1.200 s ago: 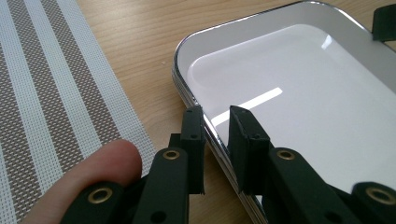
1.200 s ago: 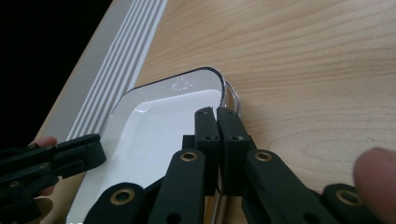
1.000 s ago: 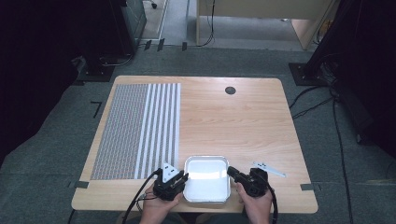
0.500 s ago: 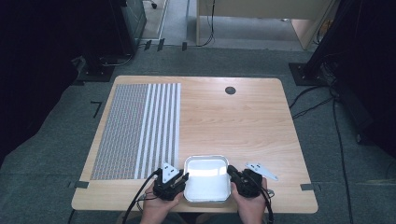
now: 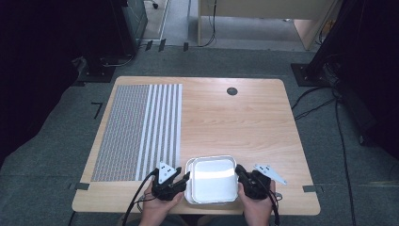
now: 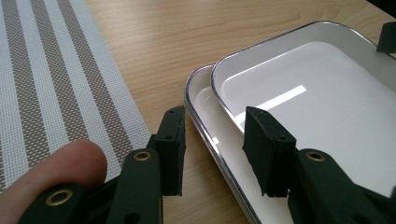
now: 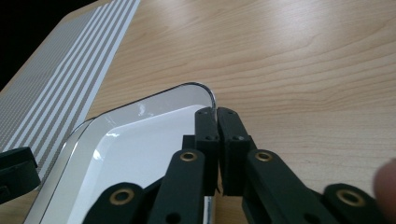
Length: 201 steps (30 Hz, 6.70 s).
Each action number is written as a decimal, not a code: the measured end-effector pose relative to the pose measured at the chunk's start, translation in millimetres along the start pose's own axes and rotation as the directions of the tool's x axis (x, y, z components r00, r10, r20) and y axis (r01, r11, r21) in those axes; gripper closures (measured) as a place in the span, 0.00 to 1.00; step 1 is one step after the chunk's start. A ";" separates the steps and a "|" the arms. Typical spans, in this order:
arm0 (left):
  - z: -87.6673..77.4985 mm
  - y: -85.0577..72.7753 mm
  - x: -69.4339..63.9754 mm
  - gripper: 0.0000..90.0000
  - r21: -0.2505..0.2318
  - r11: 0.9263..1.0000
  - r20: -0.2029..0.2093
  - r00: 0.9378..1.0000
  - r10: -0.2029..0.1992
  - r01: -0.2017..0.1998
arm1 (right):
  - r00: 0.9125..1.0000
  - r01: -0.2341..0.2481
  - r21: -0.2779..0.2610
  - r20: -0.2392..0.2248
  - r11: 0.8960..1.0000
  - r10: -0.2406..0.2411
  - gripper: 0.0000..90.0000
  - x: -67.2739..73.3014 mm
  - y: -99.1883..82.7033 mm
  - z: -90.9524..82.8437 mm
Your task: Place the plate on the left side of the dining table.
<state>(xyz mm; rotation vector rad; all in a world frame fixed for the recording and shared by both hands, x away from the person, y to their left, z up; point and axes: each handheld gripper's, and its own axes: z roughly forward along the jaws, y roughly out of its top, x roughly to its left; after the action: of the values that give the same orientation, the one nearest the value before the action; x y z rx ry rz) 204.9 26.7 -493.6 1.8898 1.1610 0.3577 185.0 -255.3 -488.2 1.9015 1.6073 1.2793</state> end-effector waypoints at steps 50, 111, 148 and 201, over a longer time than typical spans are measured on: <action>10.3 -4.8 -28.2 0.78 0.107 0.994 0.058 0.997 -0.042 0.036 | 0.990 -0.140 0.094 0.017 0.986 0.139 0.97 -3.9 -5.2 2.3; -37.9 68.9 83.0 0.88 -0.004 0.993 -0.102 0.988 -0.116 0.116 | 0.994 -0.085 0.128 -0.054 0.988 0.093 0.99 111.5 61.6 78.8; -20.8 78.9 210.8 0.95 0.030 0.974 -0.338 0.919 -0.201 0.224 | 0.997 -0.029 0.259 -0.055 0.965 0.045 0.99 209.2 66.7 197.8; -24.6 60.7 242.4 0.71 0.074 0.949 -0.302 0.914 -0.273 0.308 | 0.988 -0.093 0.293 -0.093 0.952 0.126 0.86 193.1 64.3 250.0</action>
<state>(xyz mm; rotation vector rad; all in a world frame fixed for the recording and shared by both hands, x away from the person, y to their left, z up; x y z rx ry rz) 352.1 229.4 -476.2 1.7685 1.6712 0.4133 413.9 -28.4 -495.6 2.1522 1.8550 1.2720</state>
